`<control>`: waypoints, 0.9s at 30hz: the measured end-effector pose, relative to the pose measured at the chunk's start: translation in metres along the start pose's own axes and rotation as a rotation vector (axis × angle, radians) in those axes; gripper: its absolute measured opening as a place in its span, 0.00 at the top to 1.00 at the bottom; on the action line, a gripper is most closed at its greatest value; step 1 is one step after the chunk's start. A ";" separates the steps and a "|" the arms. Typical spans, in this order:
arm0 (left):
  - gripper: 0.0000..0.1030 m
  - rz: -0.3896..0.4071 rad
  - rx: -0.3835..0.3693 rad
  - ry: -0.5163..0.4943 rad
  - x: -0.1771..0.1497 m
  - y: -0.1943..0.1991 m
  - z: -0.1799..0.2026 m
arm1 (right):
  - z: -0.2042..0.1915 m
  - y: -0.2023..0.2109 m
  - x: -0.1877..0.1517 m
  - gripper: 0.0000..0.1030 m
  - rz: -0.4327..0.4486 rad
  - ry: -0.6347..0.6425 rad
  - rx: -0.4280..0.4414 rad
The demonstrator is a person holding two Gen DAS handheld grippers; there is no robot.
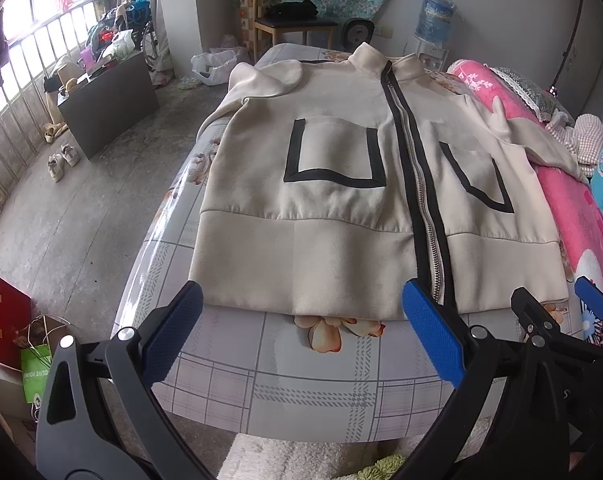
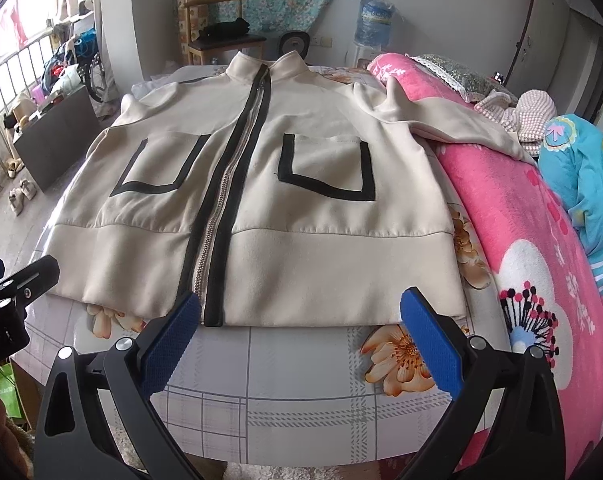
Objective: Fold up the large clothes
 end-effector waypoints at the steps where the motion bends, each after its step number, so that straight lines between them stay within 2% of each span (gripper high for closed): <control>1: 0.06 0.000 0.001 -0.001 0.001 0.000 0.000 | 0.000 0.000 0.000 0.06 -0.001 0.001 -0.003; 27: 0.06 -0.020 0.017 -0.005 -0.002 -0.015 0.001 | 0.001 -0.007 0.003 0.06 0.008 0.047 -0.060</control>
Point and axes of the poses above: each gripper's, at about its wrist camera, not at the fingertips, and y roughly against the way its jaws point, z to its right, x to its top, the point moved 2 cm from there along -y, roughly the way its jaws point, and after that the axes turned 5 degrees about y, right-handed, at the moved point
